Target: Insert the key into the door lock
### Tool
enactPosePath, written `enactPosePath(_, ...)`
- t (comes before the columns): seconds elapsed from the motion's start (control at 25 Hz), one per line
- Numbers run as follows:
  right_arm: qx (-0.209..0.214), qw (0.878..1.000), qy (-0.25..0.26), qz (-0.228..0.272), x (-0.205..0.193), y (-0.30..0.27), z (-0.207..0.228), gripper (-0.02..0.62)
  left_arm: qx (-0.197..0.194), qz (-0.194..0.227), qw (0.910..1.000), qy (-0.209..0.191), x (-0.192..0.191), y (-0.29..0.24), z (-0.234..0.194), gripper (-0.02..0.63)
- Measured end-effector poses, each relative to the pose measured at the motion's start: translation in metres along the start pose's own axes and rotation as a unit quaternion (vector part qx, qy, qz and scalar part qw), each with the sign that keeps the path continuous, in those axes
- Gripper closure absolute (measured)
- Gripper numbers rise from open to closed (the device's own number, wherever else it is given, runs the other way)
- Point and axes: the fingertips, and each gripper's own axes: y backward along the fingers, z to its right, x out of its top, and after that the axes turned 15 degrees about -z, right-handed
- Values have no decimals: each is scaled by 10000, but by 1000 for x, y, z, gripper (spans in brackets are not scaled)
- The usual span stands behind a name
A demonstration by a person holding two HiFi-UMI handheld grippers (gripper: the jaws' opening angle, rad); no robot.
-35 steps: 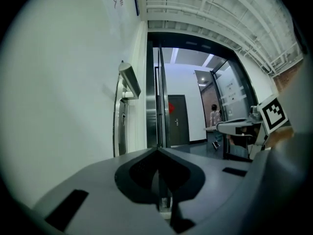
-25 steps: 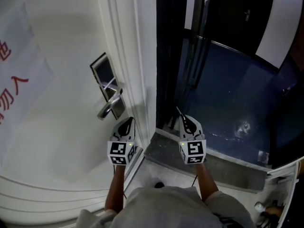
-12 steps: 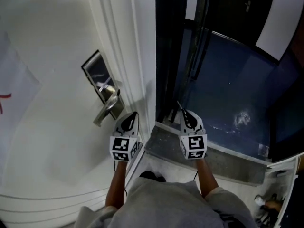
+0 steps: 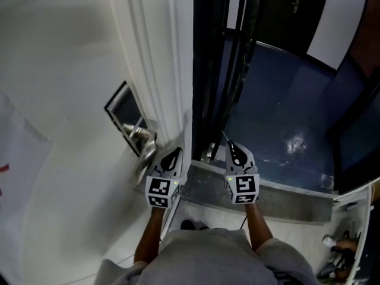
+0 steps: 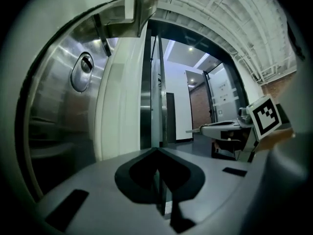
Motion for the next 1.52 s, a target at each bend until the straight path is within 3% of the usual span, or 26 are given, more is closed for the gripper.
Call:
enactPosePath(0.2, -5, 10000, -43, -63, -3, -8, -4, 565, -86, -14, 10000, -31, 1, -1, -5, 589)
enactPosePath(0.44, 370, 9993, 86, 23, 4, -25, -19, 565, 205, -37, 9998, 76, -3, 2, -16, 589)
enactPosePath(0.68, 1065, 9933, 430, 160, 20, -42, -34, 565, 771, -62, 9967, 256, 0, 6, -18, 589)
enactPosePath(0.88, 1709, 9828, 617, 339, 31, -50, -53, 565, 1416, -8, 9892, 383, 0, 27, -26, 589)
enactPosePath(1.08, 2508, 9629, 814, 576, 44, -44, -90, 565, 2252, -18, 9720, 664, -12, 70, -38, 589)
enactPosePath(1.36, 3493, 9250, 1164, 941, 62, -24, -147, 565, 3391, 72, 9363, 912, -25, 143, -45, 589)
enactPosePath(1.52, 3863, 9066, 1312, 1077, 64, -8, -172, 566, 3834, 85, 9174, 1064, -38, 178, -44, 589)
